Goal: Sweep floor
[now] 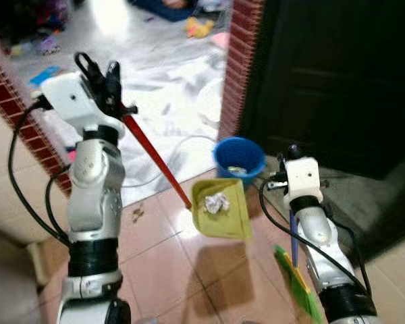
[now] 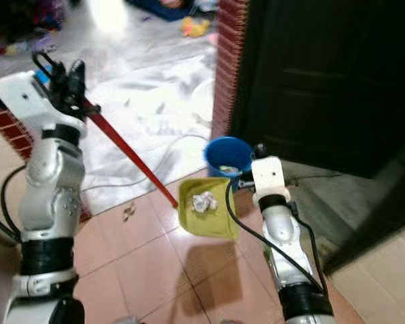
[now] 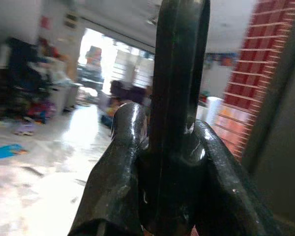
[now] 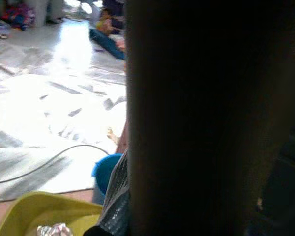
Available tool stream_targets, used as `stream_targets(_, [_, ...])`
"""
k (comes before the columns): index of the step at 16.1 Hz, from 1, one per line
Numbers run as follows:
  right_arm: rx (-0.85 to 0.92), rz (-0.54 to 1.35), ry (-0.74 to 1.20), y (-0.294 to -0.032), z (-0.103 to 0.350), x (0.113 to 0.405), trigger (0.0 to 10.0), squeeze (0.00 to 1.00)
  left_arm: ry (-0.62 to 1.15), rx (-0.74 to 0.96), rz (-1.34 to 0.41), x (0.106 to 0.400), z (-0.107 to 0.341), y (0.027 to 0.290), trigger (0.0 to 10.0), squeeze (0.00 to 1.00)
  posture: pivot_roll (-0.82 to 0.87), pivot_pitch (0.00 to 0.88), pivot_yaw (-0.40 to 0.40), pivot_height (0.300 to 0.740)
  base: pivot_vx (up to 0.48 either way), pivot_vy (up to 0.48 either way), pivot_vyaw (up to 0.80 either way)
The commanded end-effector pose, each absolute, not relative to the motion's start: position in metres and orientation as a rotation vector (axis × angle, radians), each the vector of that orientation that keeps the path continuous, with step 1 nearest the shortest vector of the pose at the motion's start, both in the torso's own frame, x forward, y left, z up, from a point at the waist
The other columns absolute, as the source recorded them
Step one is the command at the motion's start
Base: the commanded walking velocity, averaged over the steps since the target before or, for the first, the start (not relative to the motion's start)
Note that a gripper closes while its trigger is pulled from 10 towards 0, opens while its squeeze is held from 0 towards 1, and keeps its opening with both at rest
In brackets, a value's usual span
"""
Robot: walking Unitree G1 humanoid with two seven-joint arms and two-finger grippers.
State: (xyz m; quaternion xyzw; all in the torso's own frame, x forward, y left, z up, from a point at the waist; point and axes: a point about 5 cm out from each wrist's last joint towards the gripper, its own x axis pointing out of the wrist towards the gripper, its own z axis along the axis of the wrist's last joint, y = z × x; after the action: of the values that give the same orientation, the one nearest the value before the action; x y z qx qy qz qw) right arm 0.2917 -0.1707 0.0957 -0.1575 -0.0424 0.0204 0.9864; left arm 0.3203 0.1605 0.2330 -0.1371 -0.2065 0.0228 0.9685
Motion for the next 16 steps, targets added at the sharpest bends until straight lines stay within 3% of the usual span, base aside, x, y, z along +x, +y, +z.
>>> stream_targets(1, [-0.340,0.067,-0.119,-0.166,0.101,0.294,10.0,0.00,-0.524,-0.296,0.063,0.319,0.259,0.163,10.0,0.00,-0.07,0.000,0.023,0.740,0.472,0.000,0.00])
stream_targets(16, [-0.344,0.096,-0.141,-0.157,0.103,0.296,10.0,0.00,-0.529,-0.333,0.147,0.330,0.268,0.160,10.0,0.00,-0.07,0.000,0.030,0.740,0.477,0.000,0.00])
